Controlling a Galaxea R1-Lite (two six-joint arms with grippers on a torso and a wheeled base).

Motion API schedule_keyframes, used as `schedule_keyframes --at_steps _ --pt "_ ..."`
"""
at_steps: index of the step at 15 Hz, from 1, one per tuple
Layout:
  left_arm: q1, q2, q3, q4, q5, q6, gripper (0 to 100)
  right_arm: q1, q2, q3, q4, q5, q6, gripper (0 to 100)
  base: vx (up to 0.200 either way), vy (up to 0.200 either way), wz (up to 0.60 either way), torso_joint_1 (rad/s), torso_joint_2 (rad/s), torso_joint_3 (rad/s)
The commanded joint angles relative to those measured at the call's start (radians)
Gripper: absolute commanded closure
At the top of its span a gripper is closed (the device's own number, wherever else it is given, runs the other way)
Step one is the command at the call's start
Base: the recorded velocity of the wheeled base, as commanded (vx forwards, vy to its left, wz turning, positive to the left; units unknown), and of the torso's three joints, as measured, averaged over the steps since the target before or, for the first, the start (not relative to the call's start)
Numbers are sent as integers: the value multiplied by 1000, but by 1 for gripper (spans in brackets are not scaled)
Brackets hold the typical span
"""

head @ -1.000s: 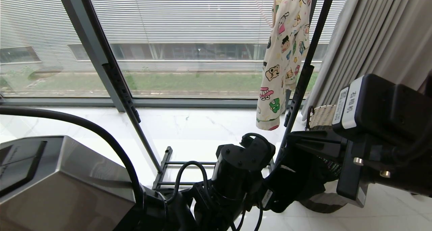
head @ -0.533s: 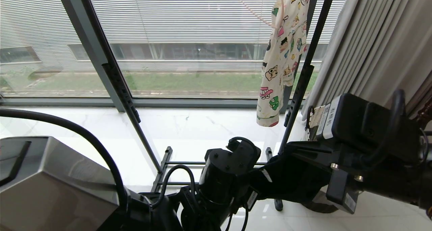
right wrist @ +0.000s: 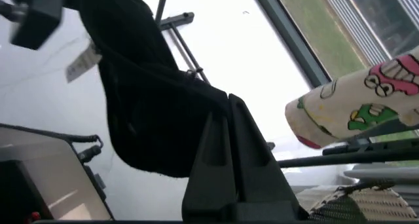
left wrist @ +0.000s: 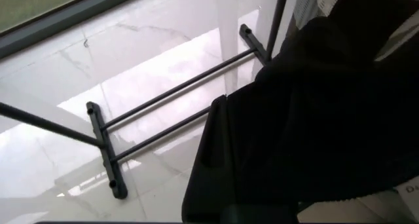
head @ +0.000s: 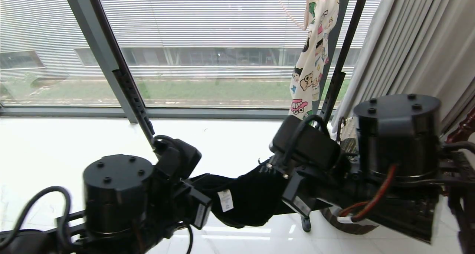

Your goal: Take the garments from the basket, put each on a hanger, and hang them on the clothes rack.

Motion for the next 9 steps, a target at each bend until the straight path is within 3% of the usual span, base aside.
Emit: schedule_keyframes --at_steps 1,4,7,9 --pt "96 -265 100 71 -17 29 100 35 196 -161 -39 -1 -2 100 0 0 0 0 0 0" --pt "97 -377 6 286 -95 29 100 39 218 -200 -39 -2 -2 100 0 0 0 0 0 0" --pt "51 -342 -92 312 -127 30 100 22 129 -92 -39 -40 -2 100 0 0 0 0 0 0" --pt "-82 -319 -130 315 -135 30 100 -4 28 11 -39 -79 1 100 0 0 0 0 0 0"
